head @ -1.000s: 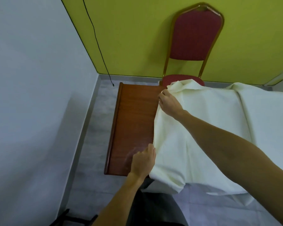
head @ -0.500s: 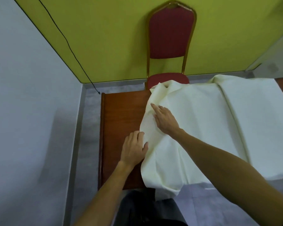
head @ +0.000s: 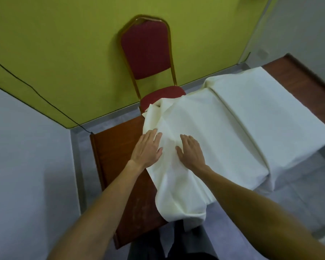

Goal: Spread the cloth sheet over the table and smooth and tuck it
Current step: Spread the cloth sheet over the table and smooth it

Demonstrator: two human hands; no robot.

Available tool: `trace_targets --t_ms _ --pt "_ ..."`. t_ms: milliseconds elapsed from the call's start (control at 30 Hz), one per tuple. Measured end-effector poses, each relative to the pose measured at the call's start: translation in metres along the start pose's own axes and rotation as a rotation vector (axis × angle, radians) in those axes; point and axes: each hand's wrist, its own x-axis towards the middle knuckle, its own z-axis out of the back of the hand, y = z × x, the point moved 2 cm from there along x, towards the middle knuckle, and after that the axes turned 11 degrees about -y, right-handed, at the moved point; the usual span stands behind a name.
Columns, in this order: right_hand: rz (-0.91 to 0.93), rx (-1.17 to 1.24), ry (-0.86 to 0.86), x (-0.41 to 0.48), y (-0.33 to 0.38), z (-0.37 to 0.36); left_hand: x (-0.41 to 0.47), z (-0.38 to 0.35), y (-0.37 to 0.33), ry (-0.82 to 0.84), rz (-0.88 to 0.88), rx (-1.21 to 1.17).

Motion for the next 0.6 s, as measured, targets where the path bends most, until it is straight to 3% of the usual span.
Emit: trace_targets --t_ms 600 --pt "-0.309 -0.111 -0.065 -0.075 0.049 -0.041 0.004 -0.033 0.061 0.28 -0.727 0.187"
